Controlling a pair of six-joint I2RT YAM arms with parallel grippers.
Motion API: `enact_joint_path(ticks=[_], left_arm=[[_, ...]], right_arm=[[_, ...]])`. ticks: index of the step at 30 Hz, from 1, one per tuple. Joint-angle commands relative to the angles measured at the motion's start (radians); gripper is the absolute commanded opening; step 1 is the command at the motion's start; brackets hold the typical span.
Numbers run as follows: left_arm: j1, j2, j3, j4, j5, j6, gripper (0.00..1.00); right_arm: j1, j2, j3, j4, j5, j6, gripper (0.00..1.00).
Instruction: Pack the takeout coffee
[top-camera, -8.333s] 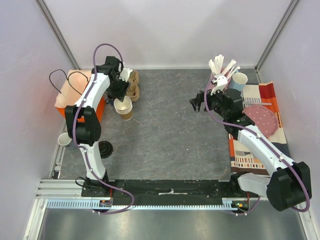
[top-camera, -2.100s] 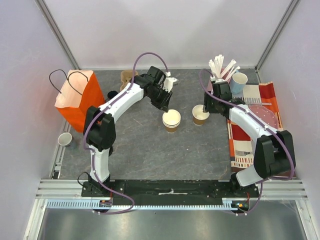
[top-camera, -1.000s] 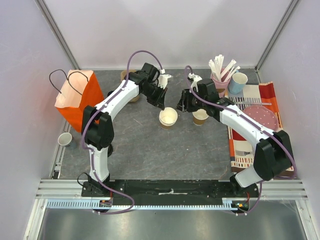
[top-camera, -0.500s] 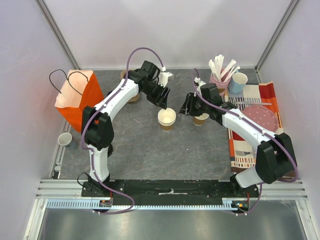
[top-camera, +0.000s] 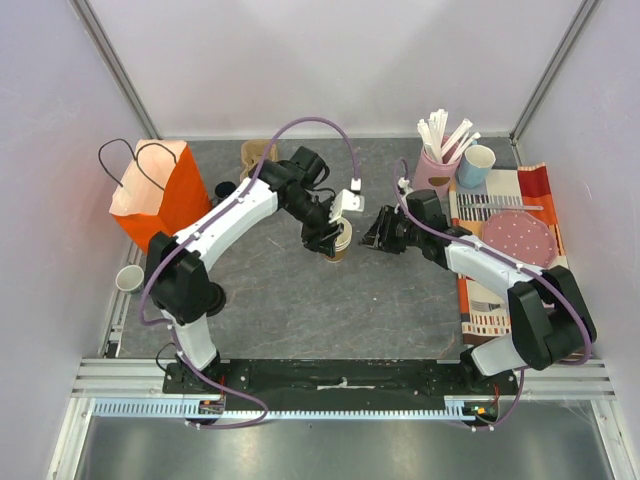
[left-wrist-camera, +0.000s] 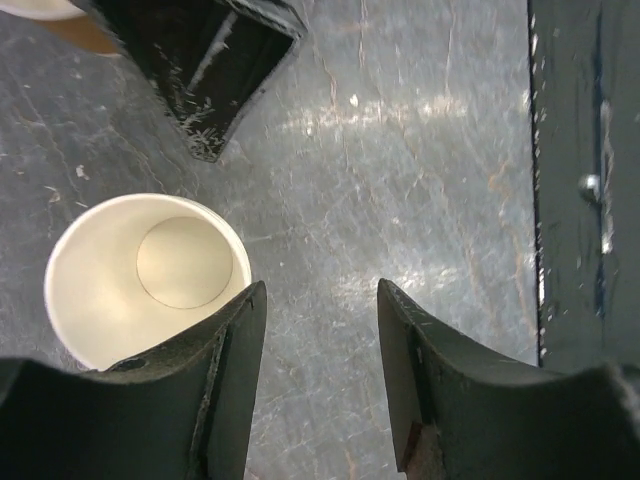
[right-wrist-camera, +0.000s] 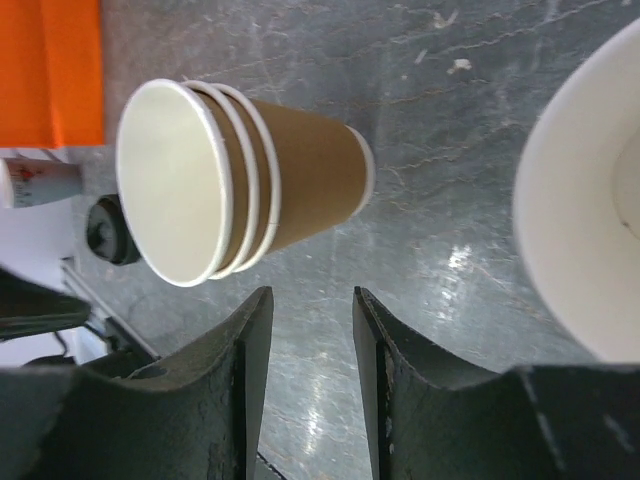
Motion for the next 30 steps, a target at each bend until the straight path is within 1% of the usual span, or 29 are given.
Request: enact_joint_path(ticks=[1,4,6,8,12,15,19,21,23,24,29,30], left_arm=[[-0.017,0.013,-0.032,0.026,-0.034,0.213,0.55],[-0.047,0.041,-0.032,0.058,-0.099,0.226,0.55],[-0.056,0.058,-0.029,0.069,-0.131,0.221,0.54],[-0.061,0.064,-0.028,0.071,-0.139,0.217,0.50],[-0.062,0.061,-0.052,0.095,-0.197,0.215,0.50],[-0.064,0.067,-0.065,0.124,-0.231,0.209,0.49],[-0.064,0.079,-0.066,0.141,-0.237,0.206,0.44],[-0.065,0.089,-0.065,0.143,-0.248,0.201,0.43],[-0.064,0.104,-0.058,0.149,-0.260,0.198,0.41],[-0.065,0.107,-0.057,0.149,-0.266,0.198,0.38],[-0.065,0.115,-0.058,0.144,-0.254,0.191,0.32],[-0.064,0.116,-0.055,0.143,-0.250,0.177,0.26]], right_arm=[[0.002,-0.015,-0.050,0.188,-0.073,0.089,0.46],[0.002,-0.012,-0.079,0.240,-0.084,0.113,0.46],[0.002,-0.012,-0.079,0.246,-0.084,0.116,0.46],[0.002,-0.007,-0.076,0.252,-0.084,0.116,0.46],[0.003,0.031,-0.071,0.298,-0.111,0.136,0.46],[0.003,0.055,-0.064,0.299,-0.125,0.136,0.45],[0.003,0.065,-0.054,0.299,-0.127,0.133,0.45],[0.003,0.068,-0.050,0.299,-0.127,0.132,0.45],[0.003,0.072,-0.048,0.299,-0.125,0.130,0.45],[0.003,0.074,-0.048,0.300,-0.127,0.132,0.45],[0.003,0.098,-0.042,0.306,-0.125,0.135,0.45],[0.002,0.101,-0.041,0.306,-0.124,0.136,0.45]])
